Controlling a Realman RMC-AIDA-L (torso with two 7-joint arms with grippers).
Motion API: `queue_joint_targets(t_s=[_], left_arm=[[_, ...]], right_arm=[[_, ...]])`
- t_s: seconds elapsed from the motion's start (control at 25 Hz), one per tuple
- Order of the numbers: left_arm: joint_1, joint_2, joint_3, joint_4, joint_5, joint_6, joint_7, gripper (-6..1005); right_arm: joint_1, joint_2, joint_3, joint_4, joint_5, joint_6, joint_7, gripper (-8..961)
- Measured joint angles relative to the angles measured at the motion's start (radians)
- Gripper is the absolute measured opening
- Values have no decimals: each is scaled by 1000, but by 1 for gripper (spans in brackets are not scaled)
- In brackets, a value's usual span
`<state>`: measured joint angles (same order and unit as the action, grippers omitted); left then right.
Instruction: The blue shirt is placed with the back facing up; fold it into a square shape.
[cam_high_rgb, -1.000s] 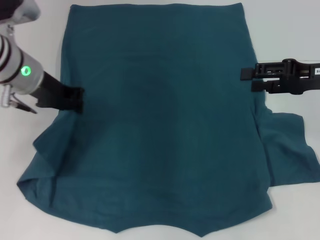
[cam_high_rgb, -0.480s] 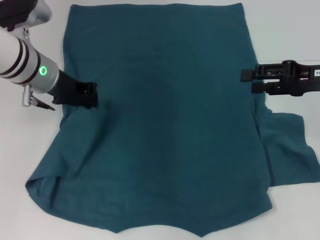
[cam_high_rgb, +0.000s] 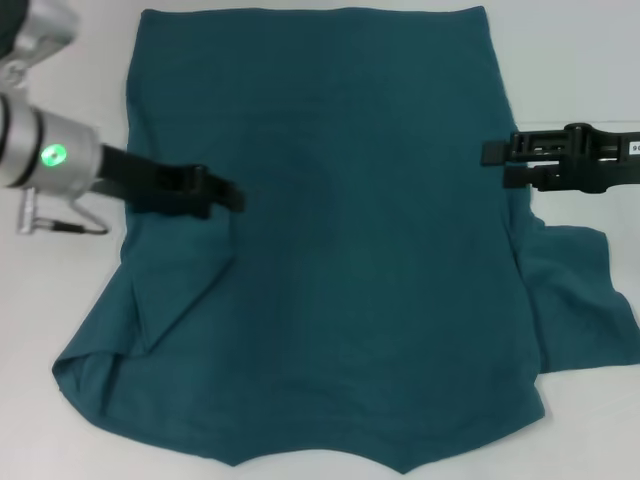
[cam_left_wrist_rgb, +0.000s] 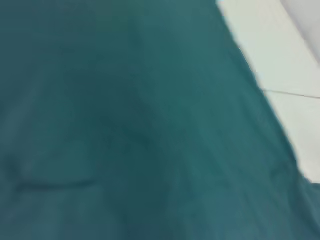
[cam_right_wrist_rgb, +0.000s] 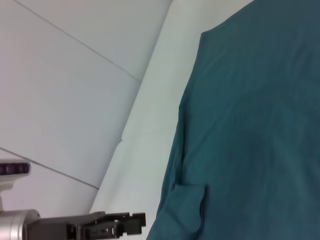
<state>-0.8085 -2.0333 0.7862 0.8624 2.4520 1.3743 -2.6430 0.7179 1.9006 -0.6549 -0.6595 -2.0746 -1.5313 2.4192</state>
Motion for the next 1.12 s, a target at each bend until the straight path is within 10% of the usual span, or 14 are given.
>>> queue_joint_targets(t_s=[0.48,0.68,1.12], left_arm=[[174,-2,-174,-26,-168,335,396,810],[254,-52,-172,1,-179,398,739,860],[262,-58,-178,3,-184,326,654,859]], right_arm=[[8,-12,-68,-35,-69,-27,-147,758],[1,-27,-57,-34,-70,-15,-134,758],[-50,-82,-48,-52,-175,-62,-18,757]])
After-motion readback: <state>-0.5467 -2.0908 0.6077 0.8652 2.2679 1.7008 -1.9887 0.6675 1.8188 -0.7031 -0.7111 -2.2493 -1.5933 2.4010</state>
